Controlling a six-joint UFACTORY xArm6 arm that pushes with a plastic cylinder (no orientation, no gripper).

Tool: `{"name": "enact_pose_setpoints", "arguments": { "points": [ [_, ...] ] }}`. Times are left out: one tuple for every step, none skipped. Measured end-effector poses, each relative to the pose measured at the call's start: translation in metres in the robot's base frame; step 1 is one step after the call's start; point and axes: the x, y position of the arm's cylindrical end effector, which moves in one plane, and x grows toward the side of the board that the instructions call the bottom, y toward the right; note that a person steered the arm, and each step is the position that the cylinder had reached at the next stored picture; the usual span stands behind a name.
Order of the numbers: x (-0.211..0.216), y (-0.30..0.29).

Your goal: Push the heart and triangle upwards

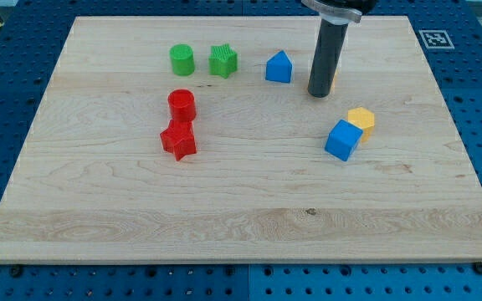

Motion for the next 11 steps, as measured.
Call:
{"name": "enact_pose_setpoints", "arguments": {
  "points": [
    [-0.012,0.000],
    [-0.020,0.000],
    [-0.028,0.000],
    [-0.035,0.000],
    [-0.035,0.000],
    [-0.023,-0.005],
    [-0.004,-0.011],
    [-0.005,-0.016],
    [-0.005,-0.044],
    [-0.005,-0.045],
    [-0.010,-0.052]
  ]
}}
